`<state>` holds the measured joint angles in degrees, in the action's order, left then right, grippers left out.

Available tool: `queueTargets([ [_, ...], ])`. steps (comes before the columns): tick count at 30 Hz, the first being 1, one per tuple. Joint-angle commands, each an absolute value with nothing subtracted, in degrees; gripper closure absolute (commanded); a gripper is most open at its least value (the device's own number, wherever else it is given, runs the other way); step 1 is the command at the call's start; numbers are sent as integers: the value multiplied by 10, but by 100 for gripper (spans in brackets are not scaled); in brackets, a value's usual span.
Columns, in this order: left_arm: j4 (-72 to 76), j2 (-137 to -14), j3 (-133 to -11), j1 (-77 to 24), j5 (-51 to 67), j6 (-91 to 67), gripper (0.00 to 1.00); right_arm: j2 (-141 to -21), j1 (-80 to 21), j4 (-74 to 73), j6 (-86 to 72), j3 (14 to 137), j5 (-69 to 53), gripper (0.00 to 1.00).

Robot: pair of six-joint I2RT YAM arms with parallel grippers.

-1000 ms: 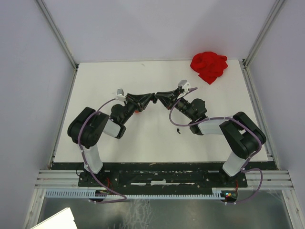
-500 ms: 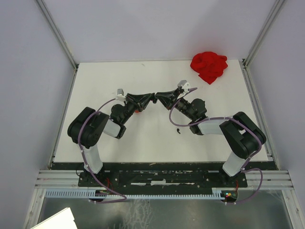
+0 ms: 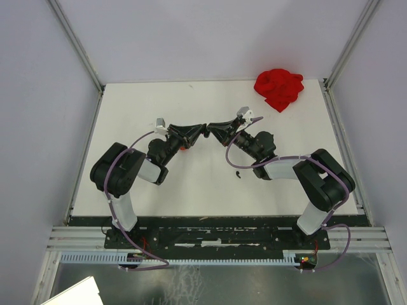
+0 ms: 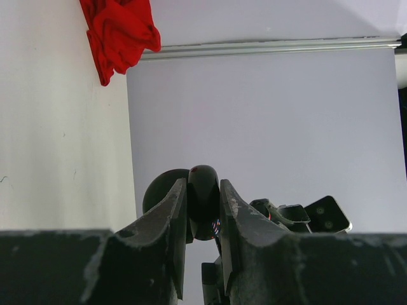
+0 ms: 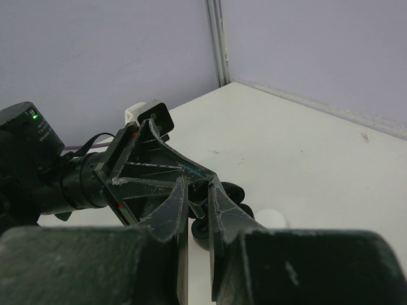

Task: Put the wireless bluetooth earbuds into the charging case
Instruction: Place the earbud in the charging case.

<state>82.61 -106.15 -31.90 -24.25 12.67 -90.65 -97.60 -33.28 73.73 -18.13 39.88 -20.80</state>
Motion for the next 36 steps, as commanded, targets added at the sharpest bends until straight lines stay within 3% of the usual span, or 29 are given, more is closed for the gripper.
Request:
queueTargets([
  [1, 865, -1064, -331, -246, 138, -924, 97, -980, -335, 774, -178, 409, -222, 99],
  [36, 875, -1048, -328, -246, 145, -931, 97, -990, -332, 749, -147, 425, -187, 99],
])
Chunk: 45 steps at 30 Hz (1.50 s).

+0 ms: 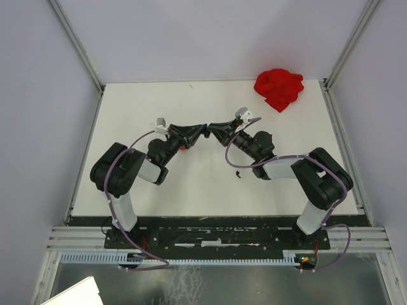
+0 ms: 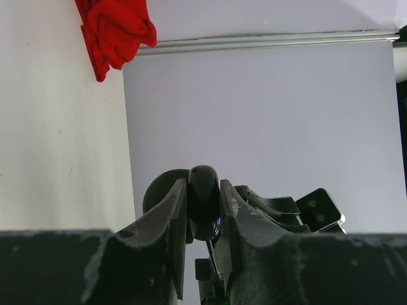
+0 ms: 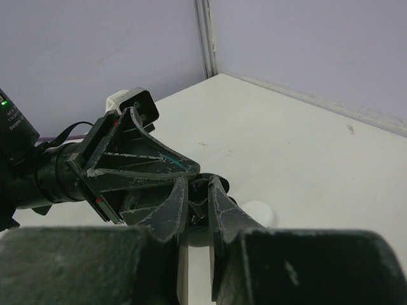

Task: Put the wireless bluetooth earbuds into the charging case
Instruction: Place the earbud in the charging case.

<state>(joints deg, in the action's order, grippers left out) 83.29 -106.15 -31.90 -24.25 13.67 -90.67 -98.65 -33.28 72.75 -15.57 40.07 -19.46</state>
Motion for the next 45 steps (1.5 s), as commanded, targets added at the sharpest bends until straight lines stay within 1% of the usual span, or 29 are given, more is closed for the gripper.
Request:
queueTargets([
  [1, 876, -1048, -328, -246, 145, -931, 97, -991, -332, 749, -147, 425, -185, 99],
  [34, 890, -1042, -329, -246, 150, -937, 97, -1015, -320, 759, -164, 421, -186, 99],
  [39, 891, -1040, -328, -246, 149, -938, 97, -1014, -319, 757, -169, 412, -176, 94],
  [40, 893, -1040, -327, -246, 148, -939, 97, -1014, -319, 766, -174, 408, -171, 90],
  [41, 897, -1041, -326, -246, 148, -942, 97, -1015, -320, 780, -179, 403, -163, 88],
  [45, 915, -1051, -327, -245, 149, -956, 97, -1030, -317, 825, -200, 394, -154, 88],
])
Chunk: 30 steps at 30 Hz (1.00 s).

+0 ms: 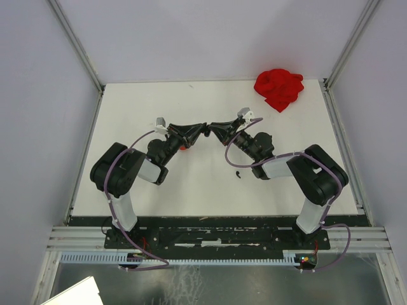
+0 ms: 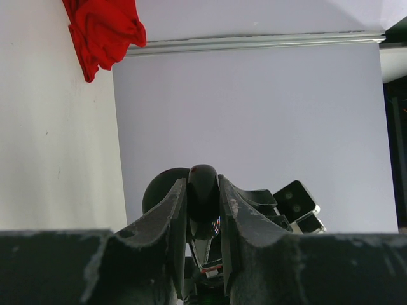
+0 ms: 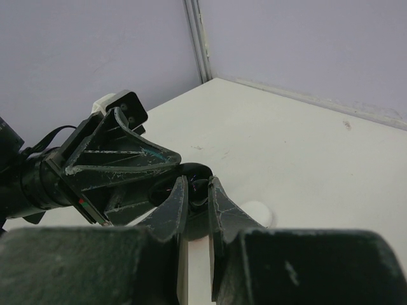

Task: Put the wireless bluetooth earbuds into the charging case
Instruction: Place the earbud in the charging case.

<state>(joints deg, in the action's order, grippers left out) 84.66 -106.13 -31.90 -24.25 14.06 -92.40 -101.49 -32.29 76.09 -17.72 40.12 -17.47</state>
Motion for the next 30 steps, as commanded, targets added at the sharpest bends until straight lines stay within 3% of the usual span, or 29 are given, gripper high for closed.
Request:
queueTargets([
  [1, 917, -1053, -327, -246, 149, -958, 97, -1032, -317, 822, -201, 396, -155, 88],
  [6, 919, -1049, -323, -245, 147, -958, 97, -1036, -317, 822, -208, 399, -158, 86],
  [12, 912, -1052, -323, -246, 146, -955, 97, -1022, -317, 826, -209, 398, -149, 58],
  [17, 905, -1059, -324, -245, 145, -949, 97, -988, -310, 825, -219, 404, -144, 46],
  [24, 888, -1065, -325, -245, 143, -937, 97, -938, -302, 802, -221, 395, -144, 42],
  [27, 878, -1064, -325, -244, 142, -932, 97, -880, -303, 677, -207, 392, -111, 47],
  [30, 857, -1059, -327, -243, 141, -924, 97, -799, -303, 307, -197, 471, -35, 48],
])
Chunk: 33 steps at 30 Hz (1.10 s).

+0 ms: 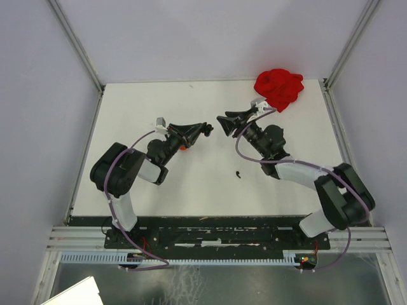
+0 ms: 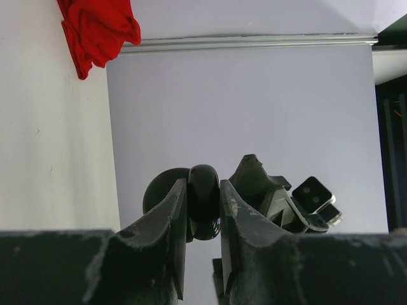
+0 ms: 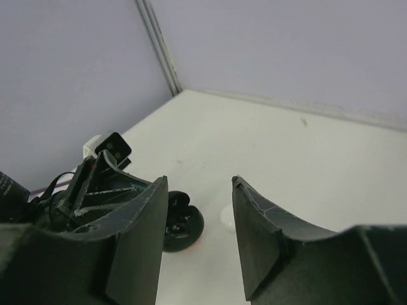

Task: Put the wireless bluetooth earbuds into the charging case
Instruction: Place the earbud in the charging case, then adjust the earbud with the charging case.

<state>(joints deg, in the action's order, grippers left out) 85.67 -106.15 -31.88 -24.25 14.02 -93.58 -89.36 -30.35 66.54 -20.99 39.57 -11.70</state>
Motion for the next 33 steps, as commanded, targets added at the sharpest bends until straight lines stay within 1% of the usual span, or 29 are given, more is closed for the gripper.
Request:
queueTargets([
  [1, 850, -1056, -328, -243, 139, -919, 97, -791, -305, 194, -184, 515, -20, 45],
  [2, 837, -1052, -329, -243, 138, -913, 97, -792, -304, 110, -173, 550, -12, 42],
  [4, 813, -1043, -331, -243, 135, -901, 97, -797, -306, 19, -165, 588, 2, 38],
  [7, 786, -1032, -331, -244, 130, -887, 97, -809, -307, -51, -171, 610, 15, 34],
  [12, 759, -1022, -331, -244, 125, -872, 97, -853, -321, -112, -175, 640, 20, 32],
  [22, 745, -1028, -339, -245, 127, -867, 97, -936, -370, -144, -172, 699, 38, 29],
  [33, 741, -1031, -349, -245, 137, -866, 97, -994, -378, -162, -169, 768, 67, 28],
])
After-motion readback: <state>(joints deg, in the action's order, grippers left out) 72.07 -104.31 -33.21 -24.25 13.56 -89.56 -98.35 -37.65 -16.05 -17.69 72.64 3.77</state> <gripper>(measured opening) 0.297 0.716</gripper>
